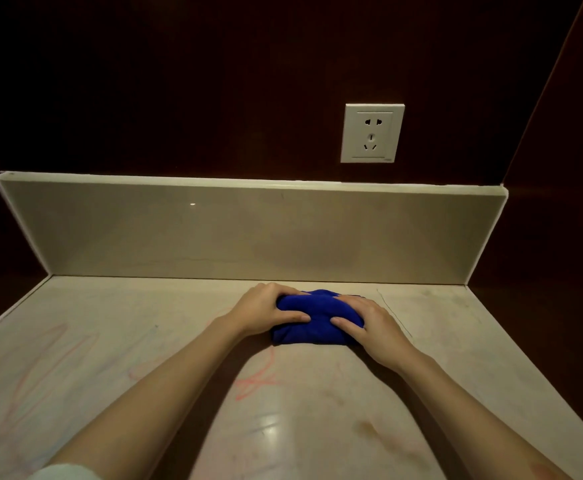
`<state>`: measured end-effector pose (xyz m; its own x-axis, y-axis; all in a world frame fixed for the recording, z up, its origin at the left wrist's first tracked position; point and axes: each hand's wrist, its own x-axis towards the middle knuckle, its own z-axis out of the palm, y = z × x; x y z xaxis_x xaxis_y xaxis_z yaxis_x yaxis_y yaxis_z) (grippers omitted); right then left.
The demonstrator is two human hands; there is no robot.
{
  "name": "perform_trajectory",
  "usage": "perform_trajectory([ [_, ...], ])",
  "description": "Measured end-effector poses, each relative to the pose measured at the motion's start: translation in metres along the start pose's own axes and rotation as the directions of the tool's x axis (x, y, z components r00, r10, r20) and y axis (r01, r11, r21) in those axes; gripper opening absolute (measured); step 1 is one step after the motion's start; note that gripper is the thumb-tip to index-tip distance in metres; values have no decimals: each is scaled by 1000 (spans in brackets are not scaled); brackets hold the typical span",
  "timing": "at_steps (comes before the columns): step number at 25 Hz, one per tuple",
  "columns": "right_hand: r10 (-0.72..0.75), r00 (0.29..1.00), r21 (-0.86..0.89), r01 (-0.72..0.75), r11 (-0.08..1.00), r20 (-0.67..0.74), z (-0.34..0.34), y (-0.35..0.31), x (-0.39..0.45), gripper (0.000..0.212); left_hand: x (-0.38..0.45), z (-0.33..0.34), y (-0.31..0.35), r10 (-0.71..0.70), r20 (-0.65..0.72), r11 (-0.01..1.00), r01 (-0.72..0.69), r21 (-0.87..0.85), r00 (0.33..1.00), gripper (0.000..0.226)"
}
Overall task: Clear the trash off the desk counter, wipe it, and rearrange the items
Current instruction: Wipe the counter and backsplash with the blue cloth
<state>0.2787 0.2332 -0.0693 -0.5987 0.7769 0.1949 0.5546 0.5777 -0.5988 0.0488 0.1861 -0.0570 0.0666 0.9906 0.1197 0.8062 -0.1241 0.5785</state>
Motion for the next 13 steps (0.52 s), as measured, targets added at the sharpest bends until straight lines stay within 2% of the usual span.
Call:
perform_trajectory([
  [5, 35, 999, -7, -35, 999, -14, 2, 6, 27, 39, 27, -7, -16, 14, 15, 1000, -15, 14, 1000, 48],
  [13, 57, 997, 36, -55, 998, -50, 5, 14, 49, 35, 49, -13, -26, 34, 7, 999, -34, 25, 999, 45],
])
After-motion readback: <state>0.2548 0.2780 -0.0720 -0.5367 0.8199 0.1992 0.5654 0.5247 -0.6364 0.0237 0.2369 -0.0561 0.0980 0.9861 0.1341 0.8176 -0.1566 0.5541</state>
